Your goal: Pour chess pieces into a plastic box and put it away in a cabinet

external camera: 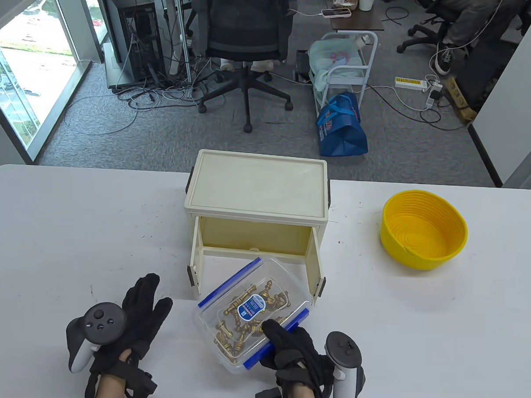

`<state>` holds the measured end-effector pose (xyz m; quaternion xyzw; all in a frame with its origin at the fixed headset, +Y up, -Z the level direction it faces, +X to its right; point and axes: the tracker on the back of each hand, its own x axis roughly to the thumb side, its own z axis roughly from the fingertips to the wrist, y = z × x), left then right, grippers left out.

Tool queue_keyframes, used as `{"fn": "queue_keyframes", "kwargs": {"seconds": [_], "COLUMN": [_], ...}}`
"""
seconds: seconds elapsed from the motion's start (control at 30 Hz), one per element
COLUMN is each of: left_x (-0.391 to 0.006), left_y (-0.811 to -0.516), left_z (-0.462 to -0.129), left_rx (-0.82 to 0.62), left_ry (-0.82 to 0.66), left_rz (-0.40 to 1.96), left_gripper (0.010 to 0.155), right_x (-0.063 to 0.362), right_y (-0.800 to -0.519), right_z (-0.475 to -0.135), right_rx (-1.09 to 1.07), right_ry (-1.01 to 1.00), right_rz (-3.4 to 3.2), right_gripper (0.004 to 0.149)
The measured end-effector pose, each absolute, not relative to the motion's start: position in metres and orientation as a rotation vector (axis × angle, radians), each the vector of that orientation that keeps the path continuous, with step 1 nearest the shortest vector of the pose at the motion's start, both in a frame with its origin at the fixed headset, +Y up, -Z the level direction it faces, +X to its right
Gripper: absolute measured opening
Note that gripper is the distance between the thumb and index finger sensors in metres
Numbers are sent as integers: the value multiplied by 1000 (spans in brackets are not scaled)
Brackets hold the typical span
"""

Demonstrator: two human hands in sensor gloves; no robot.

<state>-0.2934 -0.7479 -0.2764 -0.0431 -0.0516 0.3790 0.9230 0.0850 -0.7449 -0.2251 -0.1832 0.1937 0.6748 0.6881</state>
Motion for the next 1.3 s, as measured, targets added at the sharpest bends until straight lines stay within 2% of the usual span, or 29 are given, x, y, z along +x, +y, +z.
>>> {"fn": "queue_keyframes", "kwargs": {"seconds": [0.5, 1.3], "left_x": [-295, -292], "left_y": [-747, -744], "left_z": [-276, -275], "left_rx": [-96, -91], "left_ry": [-90, -81], "left_rz": [793, 788], "left_gripper": [89, 89], "right_x": [65, 42], "right_y": [-762, -769], "right_z": [-216, -220], "right_rx": [-497, -597], "right_ry": [367, 280], "right_rz": [1330, 1246], "right_gripper": [74, 74]}}
